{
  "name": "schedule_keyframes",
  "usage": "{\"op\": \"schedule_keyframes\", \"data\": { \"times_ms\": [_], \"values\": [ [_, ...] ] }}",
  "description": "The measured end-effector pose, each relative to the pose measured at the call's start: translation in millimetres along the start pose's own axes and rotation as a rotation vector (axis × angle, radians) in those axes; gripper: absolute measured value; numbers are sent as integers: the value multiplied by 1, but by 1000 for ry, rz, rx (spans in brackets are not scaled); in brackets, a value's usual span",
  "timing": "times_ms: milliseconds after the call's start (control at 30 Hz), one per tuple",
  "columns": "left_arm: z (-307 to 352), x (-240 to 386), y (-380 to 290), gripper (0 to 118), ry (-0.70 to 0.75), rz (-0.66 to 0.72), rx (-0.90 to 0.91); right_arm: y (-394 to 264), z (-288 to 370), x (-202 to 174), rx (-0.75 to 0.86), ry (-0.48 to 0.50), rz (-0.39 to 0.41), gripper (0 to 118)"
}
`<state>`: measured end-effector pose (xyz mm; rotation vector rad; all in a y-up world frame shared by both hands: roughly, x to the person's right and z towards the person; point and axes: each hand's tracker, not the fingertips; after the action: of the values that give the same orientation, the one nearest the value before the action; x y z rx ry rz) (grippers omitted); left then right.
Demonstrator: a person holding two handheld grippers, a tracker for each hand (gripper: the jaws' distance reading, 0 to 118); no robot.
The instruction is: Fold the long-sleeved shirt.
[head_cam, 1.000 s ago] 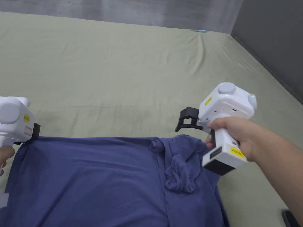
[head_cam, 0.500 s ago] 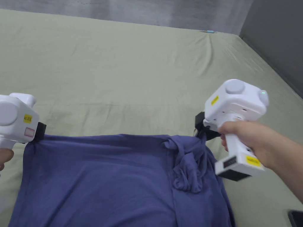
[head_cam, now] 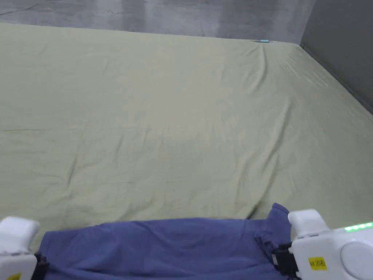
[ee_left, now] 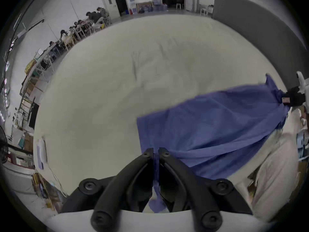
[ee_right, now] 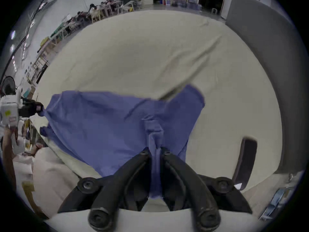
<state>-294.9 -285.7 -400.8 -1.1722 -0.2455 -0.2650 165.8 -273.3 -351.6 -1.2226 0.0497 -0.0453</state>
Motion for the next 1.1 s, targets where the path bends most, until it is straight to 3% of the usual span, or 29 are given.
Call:
{"op": "schedule_keyframes", "data": {
  "times_ms": [300,433,467,500,533,567,600,667,800,833,867,900,1000,1067,1100],
  "values": [
    [-35,-3,-37,0,-31,100,-49,-17,-37,18,-92,29,-163,4],
    [-33,-5,-35,4,-34,152,-32,-11,-39,23,-100,42,-185,14],
    [-24,-11,-35,27,-62,239,9,-10,-31,25,-85,54,-237,20],
    [-12,-12,-35,67,-70,285,51,-9,-24,25,-92,79,-257,37],
    [3,-14,-33,112,-78,294,83,-8,-8,26,-88,106,-251,75],
    [17,-15,-33,117,-92,285,132,-10,10,24,-51,120,-260,97],
    [33,-15,-35,116,-85,302,208,-14,28,22,-3,114,-276,106],
    [53,-11,-37,116,-51,264,272,-23,55,13,110,126,-266,106],
    [44,11,-45,109,-59,203,134,-39,60,-11,117,87,-236,104],
    [38,14,-47,77,-72,202,123,-43,57,-19,147,65,-192,84],
    [31,15,-49,25,-76,209,121,-44,50,-28,144,53,-177,43],
    [27,18,-52,0,-68,223,118,-49,45,-32,128,52,-191,0],
    [25,-11,-49,0,-257,363,156,-50,43,-36,129,277,-243,0],
    [18,-43,-47,3,-421,527,204,-49,43,-40,127,356,-229,0],
    [10,-57,-46,37,-490,580,209,-48,42,-42,130,368,-213,0]
  ]
}}
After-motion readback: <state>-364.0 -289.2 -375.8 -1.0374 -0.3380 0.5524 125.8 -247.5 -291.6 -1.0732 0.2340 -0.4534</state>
